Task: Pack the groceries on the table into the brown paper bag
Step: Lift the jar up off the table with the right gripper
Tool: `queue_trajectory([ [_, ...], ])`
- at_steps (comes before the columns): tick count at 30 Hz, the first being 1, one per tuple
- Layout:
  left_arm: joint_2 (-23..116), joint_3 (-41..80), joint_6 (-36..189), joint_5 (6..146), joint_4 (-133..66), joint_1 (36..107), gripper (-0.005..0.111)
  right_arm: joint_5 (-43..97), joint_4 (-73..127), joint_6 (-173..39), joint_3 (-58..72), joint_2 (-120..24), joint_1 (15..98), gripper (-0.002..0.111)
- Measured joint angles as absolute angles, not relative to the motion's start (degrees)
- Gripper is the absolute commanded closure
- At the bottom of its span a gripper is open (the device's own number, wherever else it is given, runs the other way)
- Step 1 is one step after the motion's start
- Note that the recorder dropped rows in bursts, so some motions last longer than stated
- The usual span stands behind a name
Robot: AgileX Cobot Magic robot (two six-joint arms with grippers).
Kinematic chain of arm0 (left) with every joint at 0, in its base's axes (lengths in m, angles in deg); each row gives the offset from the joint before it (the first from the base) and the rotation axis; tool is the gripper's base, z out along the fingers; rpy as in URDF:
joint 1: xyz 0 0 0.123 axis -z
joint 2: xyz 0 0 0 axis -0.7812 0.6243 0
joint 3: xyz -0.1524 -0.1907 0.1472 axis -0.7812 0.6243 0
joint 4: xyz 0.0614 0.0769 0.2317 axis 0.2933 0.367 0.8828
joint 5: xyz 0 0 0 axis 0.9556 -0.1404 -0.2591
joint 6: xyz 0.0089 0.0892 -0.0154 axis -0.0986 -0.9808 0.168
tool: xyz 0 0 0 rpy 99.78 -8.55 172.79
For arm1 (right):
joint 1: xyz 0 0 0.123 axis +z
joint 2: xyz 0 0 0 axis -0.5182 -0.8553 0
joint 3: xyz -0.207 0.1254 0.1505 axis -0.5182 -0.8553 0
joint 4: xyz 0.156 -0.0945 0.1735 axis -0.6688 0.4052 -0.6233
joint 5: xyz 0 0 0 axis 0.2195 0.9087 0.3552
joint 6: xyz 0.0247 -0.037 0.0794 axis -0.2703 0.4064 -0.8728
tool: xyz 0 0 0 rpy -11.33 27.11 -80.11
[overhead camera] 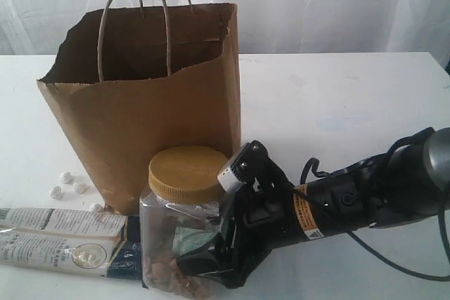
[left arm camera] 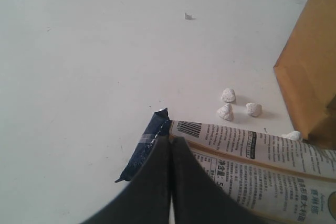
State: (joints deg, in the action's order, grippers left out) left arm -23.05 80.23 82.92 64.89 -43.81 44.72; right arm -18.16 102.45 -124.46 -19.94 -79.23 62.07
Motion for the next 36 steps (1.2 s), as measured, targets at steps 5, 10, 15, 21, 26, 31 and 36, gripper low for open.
queue_trajectory([
  [5,-23.05,80.23,82.92,64.89,-43.81,44.72,0.107,-16.94,105.67,-130.32,-19.94,-74.51,62.07,0.108],
  [10,-23.05,80.23,82.92,64.89,-43.81,44.72,0.107,-15.12,109.61,-135.57,-19.94,-67.19,62.07,0.108],
  [15,-23.05,80.23,82.92,64.89,-43.81,44.72,0.107,-11.98,120.75,-147.85,-19.94,-62.29,62.07,0.108],
  [21,-23.05,80.23,82.92,64.89,-43.81,44.72,0.107,-15.4,127.09,-159.72,-20.17,-57.73,62.07,0.108],
  [26,-23.05,80.23,82.92,64.89,-43.81,44.72,0.107,-18.83,127.75,-161.39,-20.17,-52.58,62.07,0.108],
  [31,-23.05,80.23,82.92,64.89,-43.81,44.72,0.107,-19.1,127.85,-163.66,-20.17,-46.92,62.07,0.108],
  [36,-23.05,80.23,82.92,64.89,-43.81,44.72,0.107,-19.33,127.85,-167.5,-20.27,-41.53,62.07,0.108],
])
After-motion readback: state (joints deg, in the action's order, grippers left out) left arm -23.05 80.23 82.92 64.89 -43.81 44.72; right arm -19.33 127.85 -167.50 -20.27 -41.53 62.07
